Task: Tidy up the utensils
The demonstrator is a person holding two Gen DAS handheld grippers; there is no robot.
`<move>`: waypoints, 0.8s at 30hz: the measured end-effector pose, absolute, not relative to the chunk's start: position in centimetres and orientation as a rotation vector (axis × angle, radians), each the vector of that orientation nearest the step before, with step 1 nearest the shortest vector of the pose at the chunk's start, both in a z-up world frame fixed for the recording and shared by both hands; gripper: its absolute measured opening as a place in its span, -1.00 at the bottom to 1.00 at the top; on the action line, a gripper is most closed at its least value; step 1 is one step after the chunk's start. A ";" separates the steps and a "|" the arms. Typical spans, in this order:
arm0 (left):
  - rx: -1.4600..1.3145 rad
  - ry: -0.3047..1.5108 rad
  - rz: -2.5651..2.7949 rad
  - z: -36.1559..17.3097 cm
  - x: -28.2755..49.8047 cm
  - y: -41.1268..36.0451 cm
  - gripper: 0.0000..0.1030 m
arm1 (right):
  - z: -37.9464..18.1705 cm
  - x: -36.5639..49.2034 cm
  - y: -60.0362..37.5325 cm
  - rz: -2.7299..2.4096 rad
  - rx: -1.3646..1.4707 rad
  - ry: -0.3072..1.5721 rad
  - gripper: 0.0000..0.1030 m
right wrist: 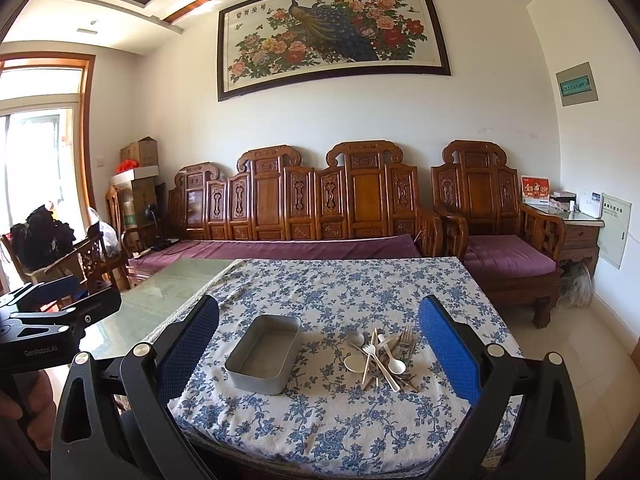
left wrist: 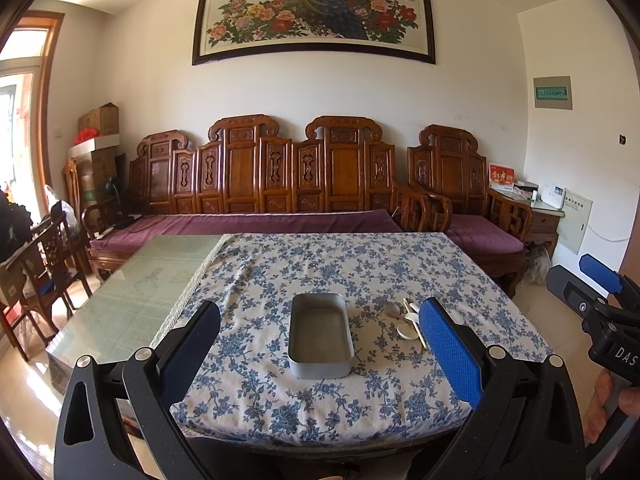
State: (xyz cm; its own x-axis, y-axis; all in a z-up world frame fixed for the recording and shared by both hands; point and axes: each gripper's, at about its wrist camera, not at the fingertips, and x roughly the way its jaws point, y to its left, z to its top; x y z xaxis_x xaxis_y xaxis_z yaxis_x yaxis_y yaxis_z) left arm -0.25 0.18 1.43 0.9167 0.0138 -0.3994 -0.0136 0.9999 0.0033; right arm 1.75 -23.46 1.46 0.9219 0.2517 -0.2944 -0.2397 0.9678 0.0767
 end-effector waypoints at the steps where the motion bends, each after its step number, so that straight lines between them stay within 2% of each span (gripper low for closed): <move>1: 0.000 0.409 0.013 1.5 -0.2 0.2 0.87 | 1.4 1.7 -23.5 0.253 0.040 0.307 0.95; 24: 0.000 0.398 0.012 1.1 -0.7 -0.3 0.87 | 1.4 1.6 -23.6 0.258 0.043 0.301 0.95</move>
State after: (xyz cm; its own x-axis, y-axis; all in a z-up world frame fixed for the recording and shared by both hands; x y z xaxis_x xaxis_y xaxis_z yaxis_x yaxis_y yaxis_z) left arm -0.68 -0.27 1.14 0.9216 0.0113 -0.3879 -0.0114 0.9999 0.0020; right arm 1.61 -23.56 1.37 0.9223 0.2575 -0.2880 -0.2448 0.9663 0.0800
